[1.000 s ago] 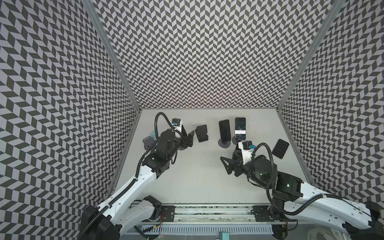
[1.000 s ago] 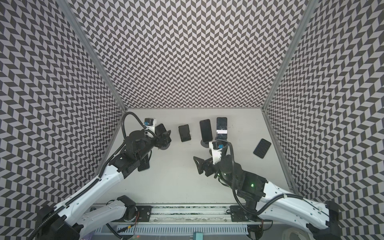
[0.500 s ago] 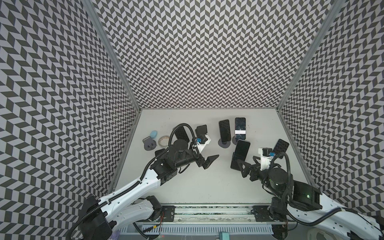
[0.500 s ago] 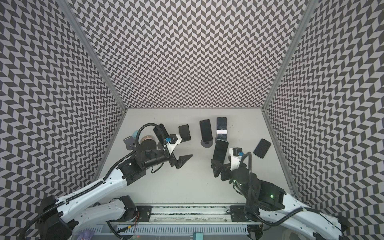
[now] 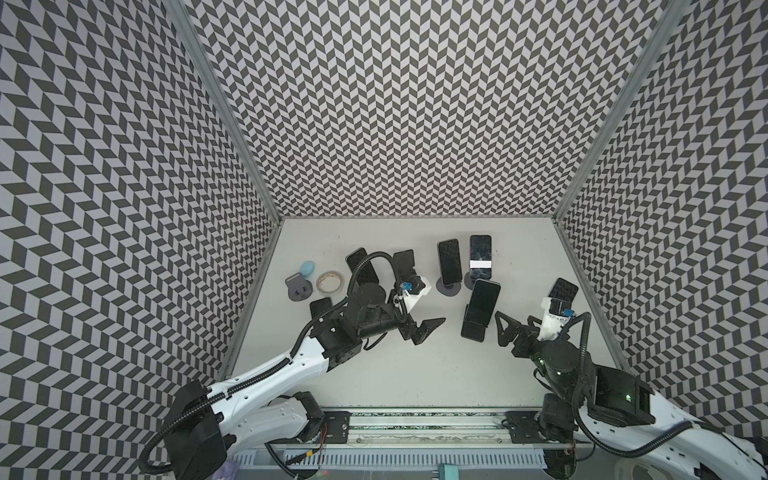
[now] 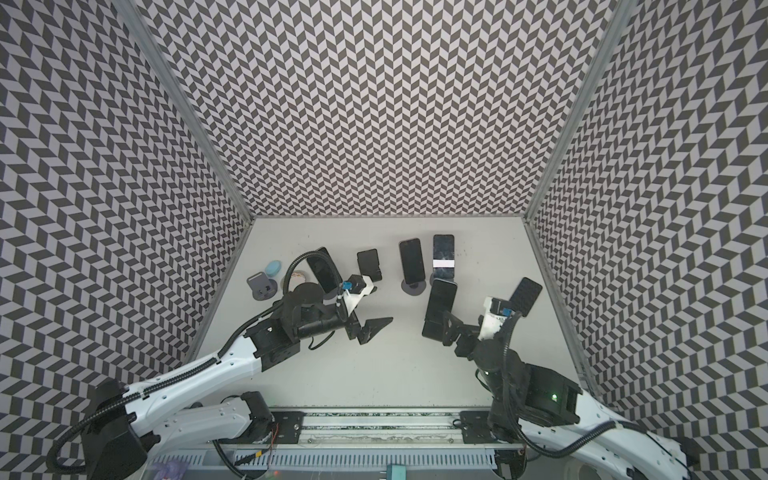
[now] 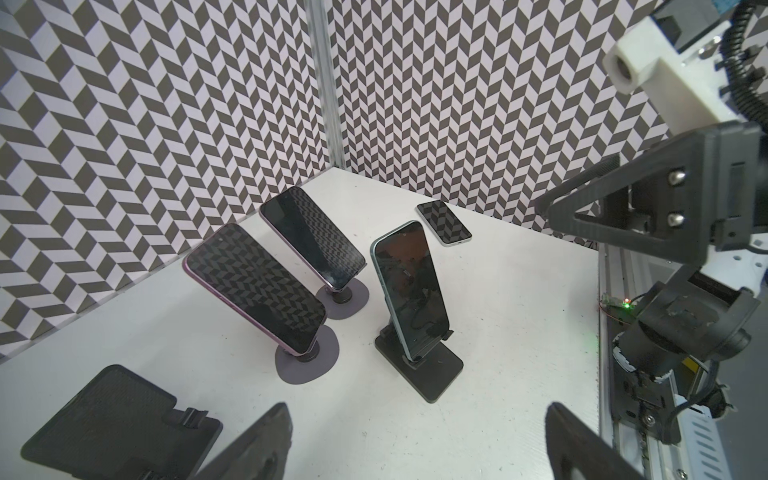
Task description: Remove the phone from the phone stand
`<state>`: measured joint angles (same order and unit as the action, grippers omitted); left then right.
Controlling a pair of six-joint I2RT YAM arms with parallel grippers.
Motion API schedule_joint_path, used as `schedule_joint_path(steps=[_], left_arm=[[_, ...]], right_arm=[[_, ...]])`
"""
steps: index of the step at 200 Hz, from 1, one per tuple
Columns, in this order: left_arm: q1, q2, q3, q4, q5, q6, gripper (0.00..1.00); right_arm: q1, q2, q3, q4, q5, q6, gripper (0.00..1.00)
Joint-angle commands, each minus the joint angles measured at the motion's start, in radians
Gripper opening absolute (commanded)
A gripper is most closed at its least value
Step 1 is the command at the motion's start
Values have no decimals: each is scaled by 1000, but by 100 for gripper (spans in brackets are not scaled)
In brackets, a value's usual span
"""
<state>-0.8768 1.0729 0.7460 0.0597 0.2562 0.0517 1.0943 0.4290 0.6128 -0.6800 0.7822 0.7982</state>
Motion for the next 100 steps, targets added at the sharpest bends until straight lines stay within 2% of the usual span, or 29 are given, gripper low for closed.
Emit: schedule_joint_path(steps=[1, 41, 75, 100], left_arm=[[-32, 3, -10, 23, -60, 45, 95], [-53, 24, -25, 94, -80, 149, 96], [-47, 52, -41, 163, -96, 333, 100], [15, 36, -53, 183, -142, 257, 100]], right_arm=[[-5, 67, 35, 35, 5, 26, 100], [-4, 252, 115, 32, 9, 65, 99], [-5, 360, 168, 11, 42, 117, 99], [-16, 403, 173, 39, 45, 111, 99]])
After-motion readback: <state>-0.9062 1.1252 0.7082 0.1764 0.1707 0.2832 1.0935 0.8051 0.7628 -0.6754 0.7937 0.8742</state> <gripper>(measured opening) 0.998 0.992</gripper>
